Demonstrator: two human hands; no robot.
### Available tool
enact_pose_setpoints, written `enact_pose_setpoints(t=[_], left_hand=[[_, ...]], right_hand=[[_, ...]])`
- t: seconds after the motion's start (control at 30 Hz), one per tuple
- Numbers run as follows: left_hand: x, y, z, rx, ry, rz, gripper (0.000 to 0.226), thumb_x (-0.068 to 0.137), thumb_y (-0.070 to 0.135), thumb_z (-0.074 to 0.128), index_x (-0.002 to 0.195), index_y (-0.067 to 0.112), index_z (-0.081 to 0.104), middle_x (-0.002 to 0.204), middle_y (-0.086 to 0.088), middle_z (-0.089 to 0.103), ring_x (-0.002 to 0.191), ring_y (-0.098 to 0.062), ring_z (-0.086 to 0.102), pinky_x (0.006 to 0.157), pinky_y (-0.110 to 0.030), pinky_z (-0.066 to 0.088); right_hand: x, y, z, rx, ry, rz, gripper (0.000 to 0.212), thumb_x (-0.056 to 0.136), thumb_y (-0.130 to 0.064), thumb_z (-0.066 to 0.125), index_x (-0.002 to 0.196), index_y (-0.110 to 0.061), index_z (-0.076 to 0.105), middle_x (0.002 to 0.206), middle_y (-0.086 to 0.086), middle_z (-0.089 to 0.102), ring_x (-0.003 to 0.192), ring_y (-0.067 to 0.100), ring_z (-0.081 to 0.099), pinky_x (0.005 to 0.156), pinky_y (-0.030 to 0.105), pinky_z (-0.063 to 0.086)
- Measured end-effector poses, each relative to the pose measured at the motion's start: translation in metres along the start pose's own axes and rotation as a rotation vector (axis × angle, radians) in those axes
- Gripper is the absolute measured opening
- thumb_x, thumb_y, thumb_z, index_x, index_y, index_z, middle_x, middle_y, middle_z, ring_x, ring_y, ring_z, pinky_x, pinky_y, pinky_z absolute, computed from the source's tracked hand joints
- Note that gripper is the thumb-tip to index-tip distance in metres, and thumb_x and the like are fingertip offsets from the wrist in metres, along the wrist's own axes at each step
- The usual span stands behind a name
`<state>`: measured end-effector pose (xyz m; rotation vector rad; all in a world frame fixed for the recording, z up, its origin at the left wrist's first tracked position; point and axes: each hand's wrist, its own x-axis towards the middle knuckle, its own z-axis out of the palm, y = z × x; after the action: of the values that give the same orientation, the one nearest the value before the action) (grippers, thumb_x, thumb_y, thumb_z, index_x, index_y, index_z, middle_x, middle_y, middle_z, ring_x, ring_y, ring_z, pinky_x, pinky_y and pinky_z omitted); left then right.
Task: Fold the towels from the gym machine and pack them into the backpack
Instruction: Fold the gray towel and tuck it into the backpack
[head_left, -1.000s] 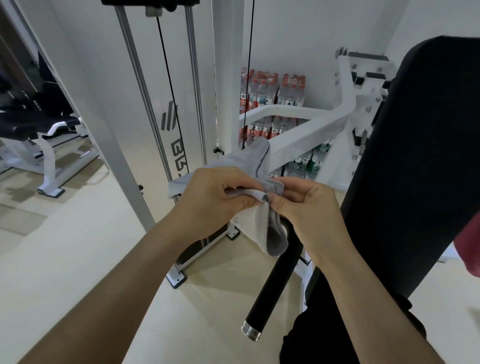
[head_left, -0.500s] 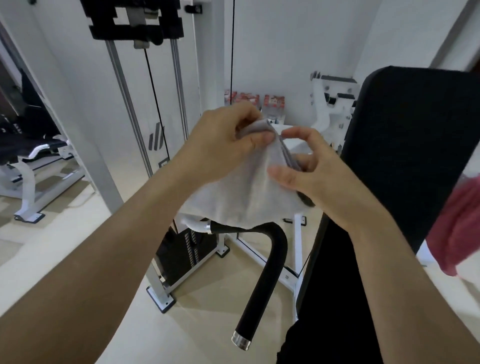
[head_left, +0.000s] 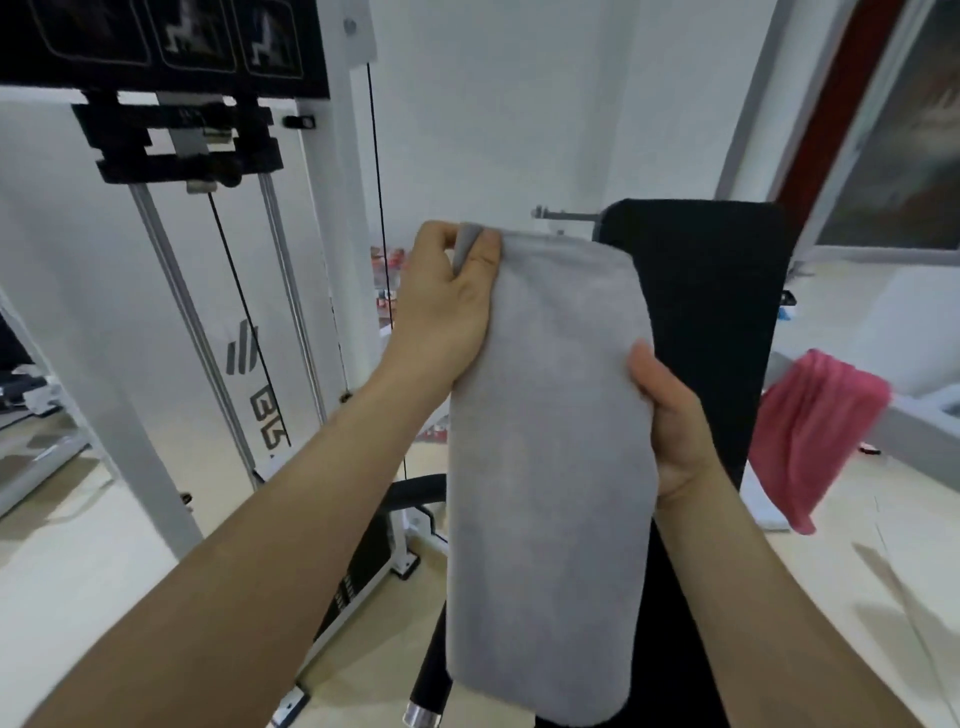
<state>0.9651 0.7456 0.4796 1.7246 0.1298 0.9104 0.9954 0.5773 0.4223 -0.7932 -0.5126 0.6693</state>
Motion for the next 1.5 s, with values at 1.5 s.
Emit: enact_pose_setpoints(t=[1.5], left_hand=[[-0.187,-0.069,0.132,0.358,-0.668,0.008,0.076,0.080,-0.004,0.065,0.124,0.054,0.043,0.125,0.014,0.056,0.118,-0.004,0.051,0.098,-0.027,0.046]], right_hand=[[-0.157,-0.049,-0.176,-1.912,0.066,0.327,0.046,0.070,-0.050,0.072,0.110,-0.035,0.055,0.112,-0.007,0.040,0.106,0.013,0.038,0.087,0.029,0.040]])
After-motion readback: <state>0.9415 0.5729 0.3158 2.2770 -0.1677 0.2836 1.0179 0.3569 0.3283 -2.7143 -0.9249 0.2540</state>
